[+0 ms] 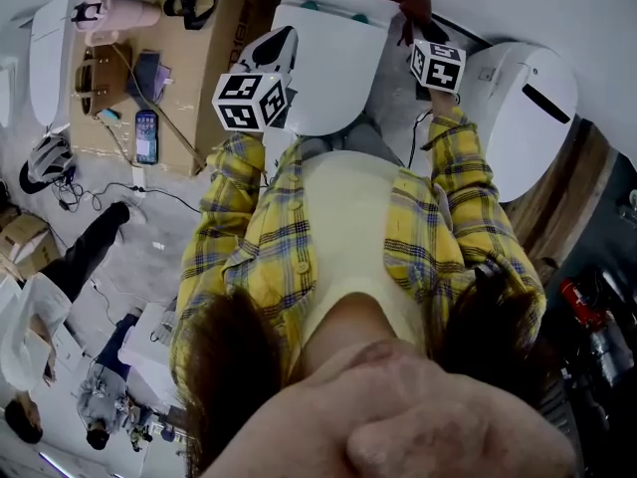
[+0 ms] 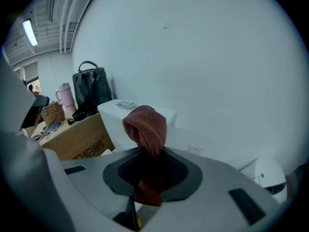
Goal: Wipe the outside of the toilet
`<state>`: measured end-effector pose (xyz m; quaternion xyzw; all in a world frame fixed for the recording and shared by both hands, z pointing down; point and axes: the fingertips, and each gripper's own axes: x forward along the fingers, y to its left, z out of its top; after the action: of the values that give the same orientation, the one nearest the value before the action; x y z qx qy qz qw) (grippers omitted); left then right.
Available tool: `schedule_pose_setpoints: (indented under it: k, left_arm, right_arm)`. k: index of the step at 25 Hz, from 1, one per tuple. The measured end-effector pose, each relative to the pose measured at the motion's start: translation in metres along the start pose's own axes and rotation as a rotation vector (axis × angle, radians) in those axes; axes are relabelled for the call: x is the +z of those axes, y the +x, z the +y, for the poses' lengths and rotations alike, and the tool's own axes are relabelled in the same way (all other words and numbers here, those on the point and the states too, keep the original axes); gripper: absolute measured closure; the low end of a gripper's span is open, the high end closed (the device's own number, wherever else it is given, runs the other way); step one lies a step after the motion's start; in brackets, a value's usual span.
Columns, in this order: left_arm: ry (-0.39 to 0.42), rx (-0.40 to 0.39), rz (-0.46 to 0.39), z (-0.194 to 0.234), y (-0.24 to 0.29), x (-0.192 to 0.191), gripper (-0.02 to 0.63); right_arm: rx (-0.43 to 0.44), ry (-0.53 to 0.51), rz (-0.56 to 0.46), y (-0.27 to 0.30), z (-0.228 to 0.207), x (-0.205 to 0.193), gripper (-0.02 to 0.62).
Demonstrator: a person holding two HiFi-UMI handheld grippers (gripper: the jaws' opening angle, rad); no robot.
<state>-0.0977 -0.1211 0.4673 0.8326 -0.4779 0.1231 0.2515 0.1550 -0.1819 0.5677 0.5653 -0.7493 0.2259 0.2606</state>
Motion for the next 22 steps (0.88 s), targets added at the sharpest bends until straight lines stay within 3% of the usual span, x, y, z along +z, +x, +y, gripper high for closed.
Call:
schedule_pose_setpoints:
  k: [4,7,14,22]
  left_arm:
    - [-0.004,0.006,-0.003,0.003,-0.001,0.000,0.598]
    - [-0.012,0.020,-0.006,0.008,-0.003,0.000,0.598]
    - [-0.036,0.082,-0.020,0.023,-0.014,-0.002,0.598]
    - [-0.073,0.186,-0.030,0.048,-0.039,-0.010,0.598]
  right_arm:
    - [0.007,-0.051,-0.027,-0.020,0.001,0.003,0.505]
    - [0.057,-0.116,-0.082,-0.034,0.022,0.015,0.505]
    - [0.281,-0.196,-0.170,-0.040,0.105,0.043,0.505]
    - [0.485,-0.289,-0.158,-0.001,0.193,0.052,0.505]
